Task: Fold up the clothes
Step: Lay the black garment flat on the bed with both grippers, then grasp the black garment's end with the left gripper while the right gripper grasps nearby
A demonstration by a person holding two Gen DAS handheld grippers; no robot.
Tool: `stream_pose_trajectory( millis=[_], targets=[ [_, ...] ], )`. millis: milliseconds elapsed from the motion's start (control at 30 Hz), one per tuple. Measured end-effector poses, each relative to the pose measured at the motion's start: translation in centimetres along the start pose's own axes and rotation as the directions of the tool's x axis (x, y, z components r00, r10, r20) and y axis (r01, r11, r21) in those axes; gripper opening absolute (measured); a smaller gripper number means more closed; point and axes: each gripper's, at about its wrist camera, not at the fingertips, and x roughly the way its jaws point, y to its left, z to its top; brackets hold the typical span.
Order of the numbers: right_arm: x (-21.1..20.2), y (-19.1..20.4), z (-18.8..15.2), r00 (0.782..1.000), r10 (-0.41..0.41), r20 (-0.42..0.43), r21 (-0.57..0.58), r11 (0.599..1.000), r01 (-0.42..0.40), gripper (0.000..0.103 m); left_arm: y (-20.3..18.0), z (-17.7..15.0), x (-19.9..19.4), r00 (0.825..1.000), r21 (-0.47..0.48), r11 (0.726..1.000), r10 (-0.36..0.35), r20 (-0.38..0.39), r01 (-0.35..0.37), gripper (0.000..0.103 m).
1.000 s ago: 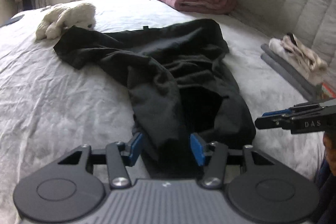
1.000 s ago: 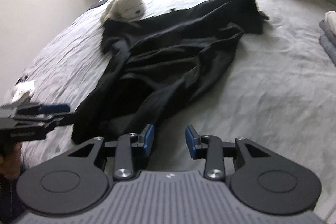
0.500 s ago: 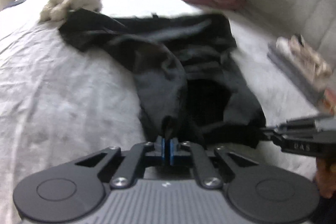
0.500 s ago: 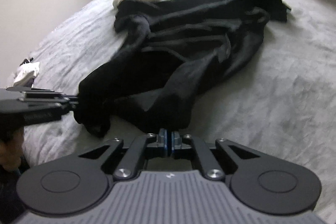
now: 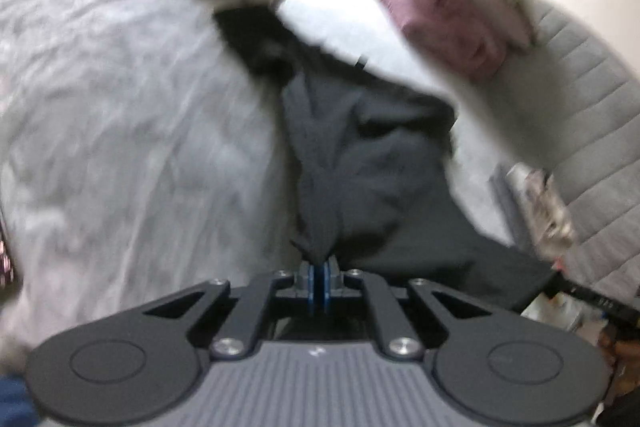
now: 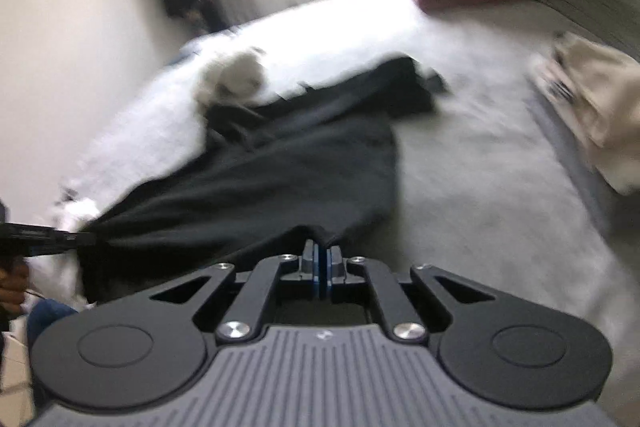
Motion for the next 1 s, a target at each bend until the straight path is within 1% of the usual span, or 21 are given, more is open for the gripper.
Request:
stream_pose_trajectory(
  millis=[67, 133, 267, 367, 467, 533, 633, 733, 767, 900, 1000],
  targets=[
    [0.4, -0.9, -1.1, 0.999, -0.042, -0.034, 0.019, 0.999, 0.042, 0.004, 0.0, -0.6, 1.0, 0.999, 0.010, 0.999, 0.036, -0.033, -0.035, 0.005],
    [0.6, -0.9, -2.1, 0.995, -0.075, -0.059, 0.008, 0.997, 0.076, 0.004, 0.2, -1.0, 1.5, 0.996, 0.024, 0.997, 0.074, -0.052, -0.073, 0.005],
    [0.4, -0.1, -3.5, 0.994, -0.049, -0.097, -0.003, 0.999, 0.048, 0.004, 0.7, -0.8, 0.8, 0.991, 0.026, 0.991, 0.132, -0.035, -0.131, 0.005],
    [-0.6, -0.3, -4.0, 0.995, -0.020, -0.098, 0.027, 0.999, 0.022, 0.004, 1.5, -0.8, 0.1, 0.989, 0.007, 0.989, 0.145, -0.033, -0.145, 0.005],
    [-1.6, -0.2, -3.9, 0.996, 0.034, -0.087, 0.075, 0.997, -0.028, 0.004, 2.0, -0.8, 0.0, 0.986, -0.012, 0.987, 0.160, -0.043, -0.161, 0.004],
    [-2.0, 0.4, -3.8, 0.994, 0.058, -0.090, 0.080, 0.995, -0.051, 0.004, 2.1, -0.8, 0.1, 0.984, -0.012, 0.985, 0.173, -0.045, -0.173, 0.004],
    [-2.1, 0.9, -3.8, 0.993, 0.053, -0.107, 0.057, 0.997, -0.047, 0.004, 2.4, -0.6, 0.5, 0.981, -0.017, 0.982, 0.186, -0.053, -0.187, 0.004],
    [-1.5, 0.9, -4.3, 0.988, 0.016, -0.153, 0.032, 0.999, -0.011, 0.004, 2.8, -0.4, 0.6, 0.978, -0.024, 0.979, 0.198, -0.062, -0.200, 0.004],
    [-1.5, 0.7, -4.4, 0.987, 0.015, -0.163, 0.033, 0.999, -0.010, 0.004, 3.0, -0.2, 0.4, 0.977, -0.028, 0.978, 0.203, -0.061, -0.205, 0.004],
    [-2.1, 1.0, -4.7, 0.982, 0.032, -0.187, 0.022, 0.999, -0.028, 0.005, 3.8, 0.6, -0.7, 0.977, -0.065, 0.975, 0.208, -0.051, -0.211, 0.004],
    [-2.8, 1.4, -4.2, 0.980, 0.039, -0.196, -0.001, 0.999, -0.040, 0.007, 4.4, 1.9, -1.2, 0.976, -0.087, 0.972, 0.214, -0.031, -0.216, 0.005]
  ],
)
